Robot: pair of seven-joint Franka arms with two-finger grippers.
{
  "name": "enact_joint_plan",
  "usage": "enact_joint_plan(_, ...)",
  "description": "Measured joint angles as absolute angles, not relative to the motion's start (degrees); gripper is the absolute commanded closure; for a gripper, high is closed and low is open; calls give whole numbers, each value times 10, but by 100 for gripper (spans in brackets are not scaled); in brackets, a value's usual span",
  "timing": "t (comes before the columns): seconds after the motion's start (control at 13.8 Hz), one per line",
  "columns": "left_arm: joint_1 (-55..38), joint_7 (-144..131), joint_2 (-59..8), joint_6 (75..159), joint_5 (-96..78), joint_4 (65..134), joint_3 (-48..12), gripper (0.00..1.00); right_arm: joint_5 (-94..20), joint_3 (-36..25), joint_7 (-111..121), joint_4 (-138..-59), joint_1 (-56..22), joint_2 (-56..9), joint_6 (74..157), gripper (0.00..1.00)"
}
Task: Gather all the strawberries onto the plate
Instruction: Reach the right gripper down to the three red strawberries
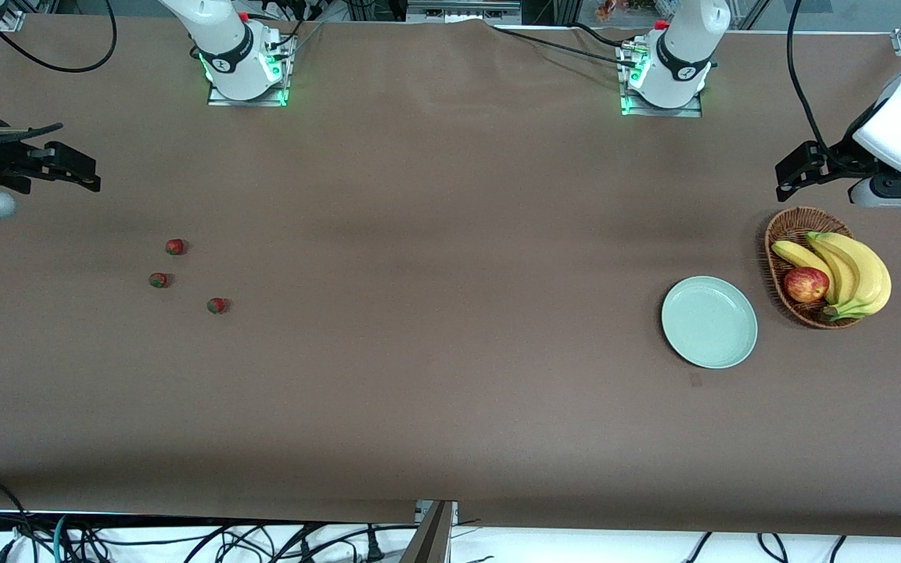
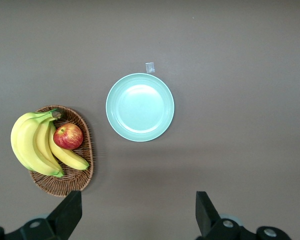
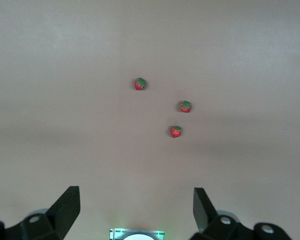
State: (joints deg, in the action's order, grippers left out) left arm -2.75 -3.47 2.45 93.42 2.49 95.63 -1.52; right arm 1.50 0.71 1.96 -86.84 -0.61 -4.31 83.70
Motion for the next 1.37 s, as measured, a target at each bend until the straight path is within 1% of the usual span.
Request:
enact_joint_plan(0.51,-28,-35,24,934,25,956,-15,0,15,7,20,-868,-7,-49,839,0)
enact_joint_plan(0.72,-28,-35,24,934,25,956,-15,0,18,8,20,-869,-8,-60,854,0)
enact_joint_plan(0.87,-28,-35,24,934,25,956,-15,0,18,8,20,-871,-9,-89,882,0)
enact_joint_plan(1.37,-28,-35,24,933,25,956,-15,0,18,9,20,-872,-15,-236,999,0)
